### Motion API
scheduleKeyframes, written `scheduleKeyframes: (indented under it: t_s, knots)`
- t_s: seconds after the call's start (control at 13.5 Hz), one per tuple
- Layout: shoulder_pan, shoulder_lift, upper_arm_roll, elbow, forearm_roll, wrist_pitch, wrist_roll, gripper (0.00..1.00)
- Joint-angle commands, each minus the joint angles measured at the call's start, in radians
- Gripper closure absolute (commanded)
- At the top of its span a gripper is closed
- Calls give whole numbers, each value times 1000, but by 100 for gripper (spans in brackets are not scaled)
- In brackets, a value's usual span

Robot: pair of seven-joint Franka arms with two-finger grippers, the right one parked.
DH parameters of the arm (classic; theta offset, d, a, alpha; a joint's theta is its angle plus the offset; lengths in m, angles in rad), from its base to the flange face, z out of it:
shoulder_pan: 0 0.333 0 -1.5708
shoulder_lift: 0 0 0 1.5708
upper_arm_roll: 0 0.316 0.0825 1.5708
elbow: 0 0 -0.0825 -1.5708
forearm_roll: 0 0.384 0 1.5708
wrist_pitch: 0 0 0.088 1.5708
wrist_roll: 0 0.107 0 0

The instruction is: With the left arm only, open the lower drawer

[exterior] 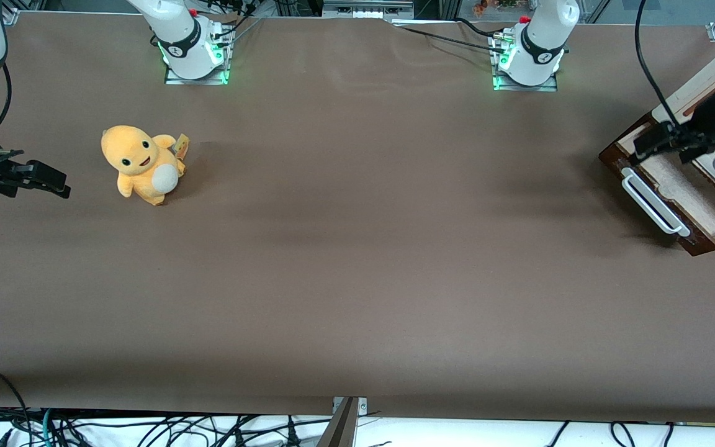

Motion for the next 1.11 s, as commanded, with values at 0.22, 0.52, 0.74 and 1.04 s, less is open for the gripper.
scheduleKeyframes:
  t_s: [0.22, 0.52, 0.74, 1.04]
  knots:
    - [20, 17, -21, 17, -7, -42, 83, 0]
    - [22, 33, -18, 19, -1, -30, 83, 0]
    - [17, 37, -21, 20, 32, -26, 83, 0]
    - [17, 41, -21, 17, 34, -16, 83, 0]
